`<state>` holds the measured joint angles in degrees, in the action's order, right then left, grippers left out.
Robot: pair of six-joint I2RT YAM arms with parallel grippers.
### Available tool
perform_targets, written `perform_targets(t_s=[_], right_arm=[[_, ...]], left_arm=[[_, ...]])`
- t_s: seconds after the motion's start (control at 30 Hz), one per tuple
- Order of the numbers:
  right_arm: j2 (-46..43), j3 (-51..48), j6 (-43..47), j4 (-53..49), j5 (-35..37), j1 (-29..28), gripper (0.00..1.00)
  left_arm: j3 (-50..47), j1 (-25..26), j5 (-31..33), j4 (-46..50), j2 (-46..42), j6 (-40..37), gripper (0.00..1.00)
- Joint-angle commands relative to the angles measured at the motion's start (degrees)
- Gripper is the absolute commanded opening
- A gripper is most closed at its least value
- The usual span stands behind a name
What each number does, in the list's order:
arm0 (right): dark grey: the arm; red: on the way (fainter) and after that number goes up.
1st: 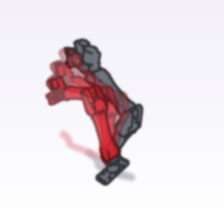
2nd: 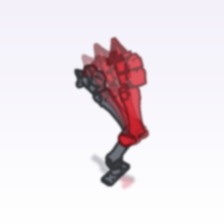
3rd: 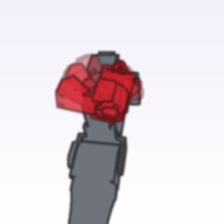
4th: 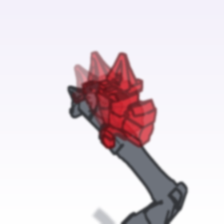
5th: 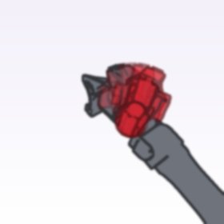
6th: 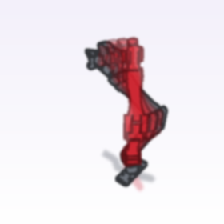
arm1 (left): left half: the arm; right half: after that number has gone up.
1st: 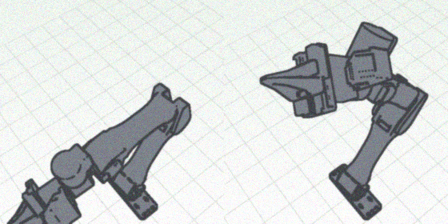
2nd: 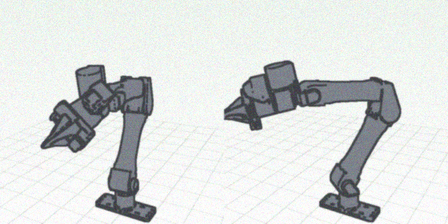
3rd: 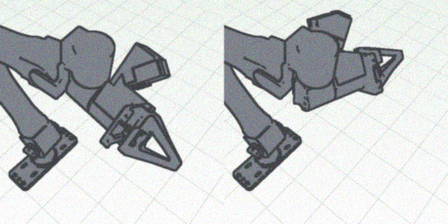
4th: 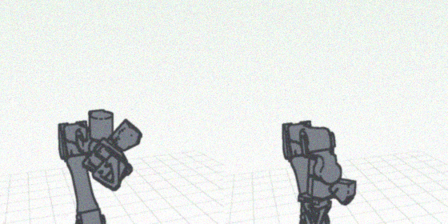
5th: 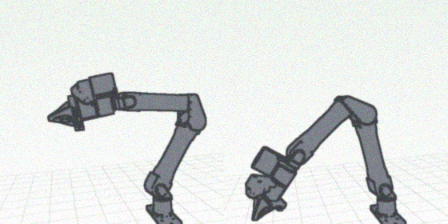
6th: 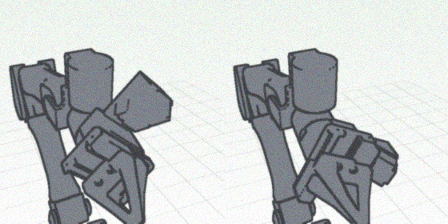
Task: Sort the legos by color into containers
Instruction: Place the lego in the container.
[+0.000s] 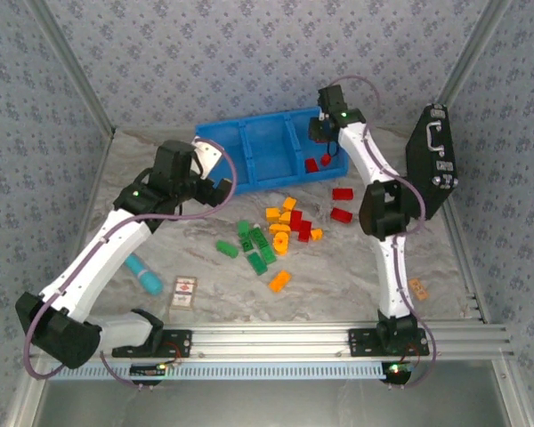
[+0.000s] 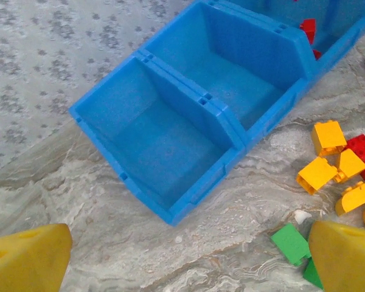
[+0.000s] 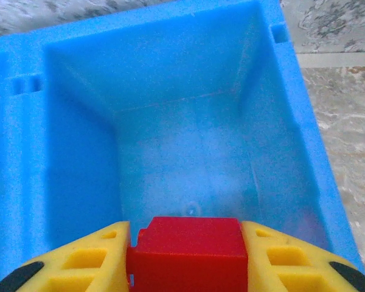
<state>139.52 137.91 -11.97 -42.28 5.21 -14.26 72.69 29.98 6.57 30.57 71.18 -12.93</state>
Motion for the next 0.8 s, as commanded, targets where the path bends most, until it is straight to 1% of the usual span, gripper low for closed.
perform_targets(t_s=[0.0, 0.07, 0.17, 0.3, 0.33, 0.47, 0.63, 0.7, 0.77], right_arm=[[7.1, 10.24, 0.51, -5.74, 0.78, 1.45, 0.35], [8.86, 12.29, 0.23, -3.93, -0.92, 2.06, 0.35], [9.64, 11.62, -0.76, -0.45, -4.53, 2.73, 0.4], [9.93, 10.53, -1.08, 1.62, -9.03, 2.82, 0.51], [9.76, 10.12, -0.72, 1.89, -9.45, 2.51, 0.54], [7.93, 8.31, 0.49, 1.81, -9.33, 1.4, 0.6], [0.89, 2.11, 1.92, 1.9, -7.79, 0.23, 0.61], [-3.62, -3.0, 2.99, 3.01, -7.05, -0.37, 0.62], [-8.09, -8.85, 4.27, 4.75, -7.23, -0.59, 0.65]], left_arm=[[-0.05, -0.18, -6.6, -3.35, 0.95, -3.13, 1.0], [-0.88, -0.14, -8.43, -4.48, 1.25, -3.4, 1.0], [-1.71, -0.2, -8.52, -5.73, 2.63, -3.98, 1.0], [-1.22, -0.19, -8.33, -4.8, 5.82, -4.65, 1.0], [-0.93, -0.2, -8.37, -4.41, 6.6, -4.65, 1.0], [-0.5, -0.19, -8.81, -3.78, 7.24, -4.09, 1.0], [-1.85, 0.65, -9.03, -4.08, 3.66, -2.92, 1.0], [-3.2, 1.11, -9.27, -4.87, 1.29, -2.42, 1.0], [-4.96, 1.53, -9.62, -6.35, -1.23, -2.08, 1.0]])
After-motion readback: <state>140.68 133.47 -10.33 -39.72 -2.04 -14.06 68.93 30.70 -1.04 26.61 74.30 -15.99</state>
